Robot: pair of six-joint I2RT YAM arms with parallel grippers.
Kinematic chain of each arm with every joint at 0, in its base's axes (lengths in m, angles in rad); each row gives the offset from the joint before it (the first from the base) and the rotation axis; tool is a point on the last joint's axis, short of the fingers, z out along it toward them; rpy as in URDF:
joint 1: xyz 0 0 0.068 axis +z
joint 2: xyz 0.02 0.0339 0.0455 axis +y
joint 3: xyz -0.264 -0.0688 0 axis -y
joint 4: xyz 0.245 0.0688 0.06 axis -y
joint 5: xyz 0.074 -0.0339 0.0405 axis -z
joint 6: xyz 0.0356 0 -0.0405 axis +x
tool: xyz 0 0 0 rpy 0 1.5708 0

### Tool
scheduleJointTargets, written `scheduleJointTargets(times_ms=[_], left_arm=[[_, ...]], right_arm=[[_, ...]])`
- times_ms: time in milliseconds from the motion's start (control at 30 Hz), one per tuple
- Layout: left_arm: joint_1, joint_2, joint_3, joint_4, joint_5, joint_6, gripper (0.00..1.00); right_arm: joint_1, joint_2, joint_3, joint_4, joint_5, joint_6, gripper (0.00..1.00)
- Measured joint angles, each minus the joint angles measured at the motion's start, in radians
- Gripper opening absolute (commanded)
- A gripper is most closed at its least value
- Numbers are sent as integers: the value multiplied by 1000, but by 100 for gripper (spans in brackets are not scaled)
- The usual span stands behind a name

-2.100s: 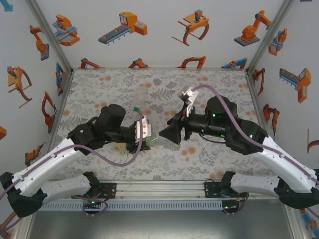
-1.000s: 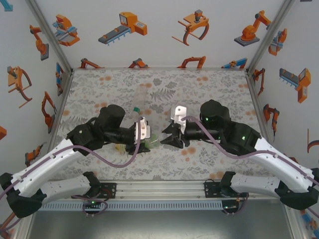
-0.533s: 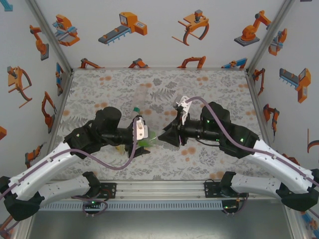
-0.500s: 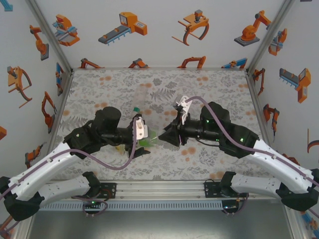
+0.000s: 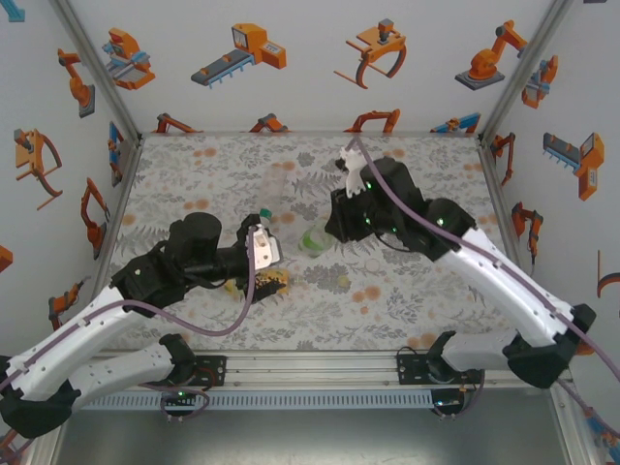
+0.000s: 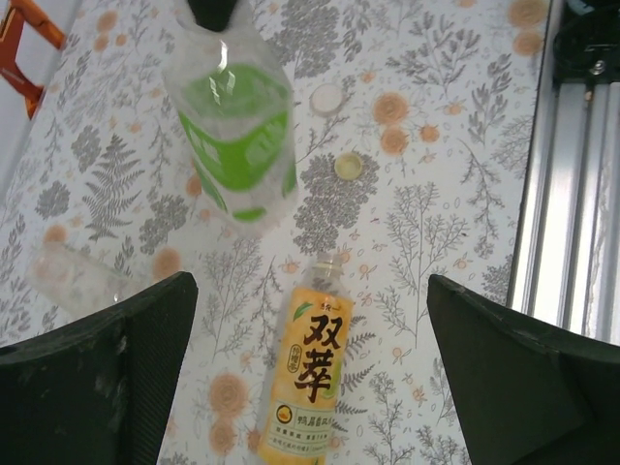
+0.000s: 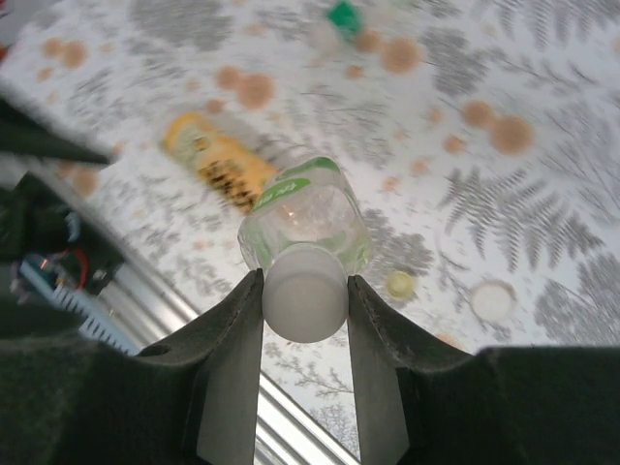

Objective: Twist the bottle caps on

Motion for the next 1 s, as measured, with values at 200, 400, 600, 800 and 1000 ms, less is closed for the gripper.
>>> scheduleJointTargets(times_ms=[200,400,600,800,1000], left_arm=[[0,35,0,-53,-45,-6,93],[2,69,-3,-132,-53,10,93],[7,57,-34,-172,-53,18,93],[14,21,-58,-188,-58,18,93],[21,-3,-59,-214,-60,22,93]], right_arm=[[-230,271,187,-133,-7,41,0],[-395,531,399,-226,4,46,0],[-482,743,643,-286,35,20,0],[-515,930,887,-347,72,-20,0],[-536,1029,1007,-396,95,-48,5]])
